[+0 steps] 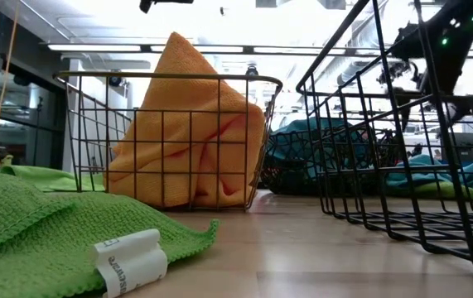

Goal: Sort microfiber towel by color & place in baskets
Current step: Put the blue microfiber towel into the top right black metal basket

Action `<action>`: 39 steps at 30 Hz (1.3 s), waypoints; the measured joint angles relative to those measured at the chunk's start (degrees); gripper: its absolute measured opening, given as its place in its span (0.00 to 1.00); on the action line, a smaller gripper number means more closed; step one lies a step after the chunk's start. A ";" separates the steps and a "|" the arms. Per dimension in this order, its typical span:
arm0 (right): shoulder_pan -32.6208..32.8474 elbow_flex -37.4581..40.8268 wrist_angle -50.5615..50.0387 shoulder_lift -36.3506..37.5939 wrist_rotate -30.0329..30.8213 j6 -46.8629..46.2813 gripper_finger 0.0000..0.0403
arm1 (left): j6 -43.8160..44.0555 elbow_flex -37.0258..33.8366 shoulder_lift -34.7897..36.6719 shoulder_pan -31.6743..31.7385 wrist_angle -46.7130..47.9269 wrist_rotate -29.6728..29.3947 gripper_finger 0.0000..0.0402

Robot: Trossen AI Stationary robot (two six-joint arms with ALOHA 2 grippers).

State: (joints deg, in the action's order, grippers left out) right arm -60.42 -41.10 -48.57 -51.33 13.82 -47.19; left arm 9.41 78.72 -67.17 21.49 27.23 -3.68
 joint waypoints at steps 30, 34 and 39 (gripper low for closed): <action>-8.30 -1.53 0.97 -12.70 -10.29 22.22 0.06 | -2.06 0.02 13.76 -0.27 -0.55 -7.75 0.39; -8.15 -7.71 -1.68 -6.00 -10.22 22.35 0.01 | -2.12 0.02 13.74 -0.27 -0.55 -12.71 0.39; -6.80 -21.29 -2.26 0.42 -2.92 23.56 0.01 | -2.09 0.02 13.73 -0.24 -0.55 -14.72 0.39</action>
State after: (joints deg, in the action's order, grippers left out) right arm -67.23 -62.39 -50.83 -50.91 10.90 -23.62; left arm 7.32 78.74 -53.44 21.25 26.68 -18.40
